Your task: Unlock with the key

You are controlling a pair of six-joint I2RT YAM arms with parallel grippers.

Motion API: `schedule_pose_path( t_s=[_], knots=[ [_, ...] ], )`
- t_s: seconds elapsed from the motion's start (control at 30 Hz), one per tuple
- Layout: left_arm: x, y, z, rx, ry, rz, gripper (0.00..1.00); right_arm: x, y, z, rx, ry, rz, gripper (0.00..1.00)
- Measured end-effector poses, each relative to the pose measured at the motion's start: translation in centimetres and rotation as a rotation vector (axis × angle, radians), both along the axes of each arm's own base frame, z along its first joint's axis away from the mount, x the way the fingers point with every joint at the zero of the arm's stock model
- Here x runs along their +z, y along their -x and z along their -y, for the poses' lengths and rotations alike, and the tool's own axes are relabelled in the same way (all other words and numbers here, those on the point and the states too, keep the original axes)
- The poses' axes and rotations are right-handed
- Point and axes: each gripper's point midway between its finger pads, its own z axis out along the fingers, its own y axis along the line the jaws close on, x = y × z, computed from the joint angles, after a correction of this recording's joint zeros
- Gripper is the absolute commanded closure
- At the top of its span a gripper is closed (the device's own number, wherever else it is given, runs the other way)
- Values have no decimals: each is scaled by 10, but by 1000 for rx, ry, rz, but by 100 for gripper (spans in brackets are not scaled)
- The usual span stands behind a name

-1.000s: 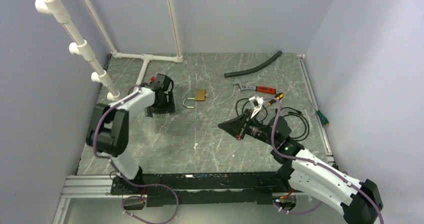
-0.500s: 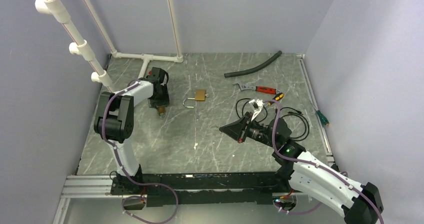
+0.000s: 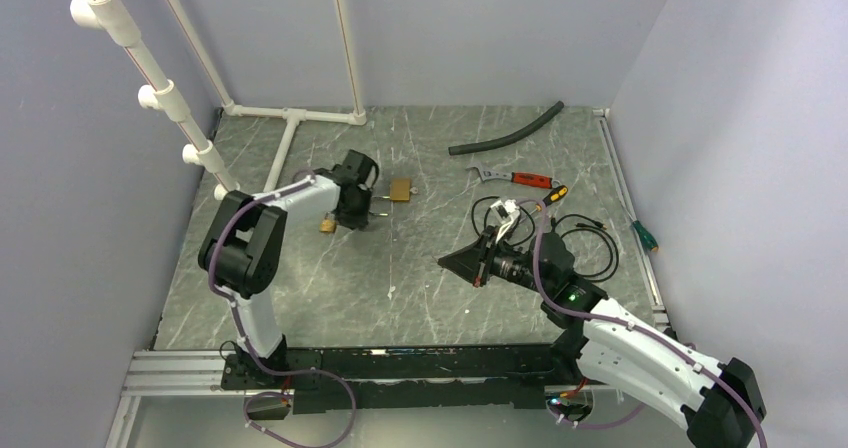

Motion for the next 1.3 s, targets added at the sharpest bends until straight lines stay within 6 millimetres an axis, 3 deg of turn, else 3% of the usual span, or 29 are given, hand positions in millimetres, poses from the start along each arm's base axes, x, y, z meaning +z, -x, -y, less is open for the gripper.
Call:
schedule_pose_path(
  t_s=[0.07,0.13,0.23,0.3,0.37,0.43,0.6,0.87,1.07,1.3],
  knots=[
    [0,18,22,-78,0,-16,67,-1,0,0,0,3,-3,100],
    [0,33,30,-115,1,-34,63,-1,0,0,0,4,-4,100],
    [3,54,26,-123,0,-70,52,-1,0,0,0,3,-5,100],
    [11,59,23,-121,0,-69,38,-1,0,0,0,3,-5,100],
    [24,57,19,-111,-7,-32,25,-3,-1,-1,0,7,-14,100],
    [36,51,13,-96,-31,20,19,-6,-2,-2,-1,12,-25,100],
    [48,25,-12,-32,-88,98,11,-7,-2,-2,-1,11,-35,100],
    [26,-5,-57,44,-106,91,12,4,5,6,-7,1,-10,100],
    [5,-14,-58,3,-58,25,14,9,7,11,-19,-1,5,100],
    [1,-16,-54,-30,-37,5,30,1,6,11,-23,23,-17,100]
  ],
)
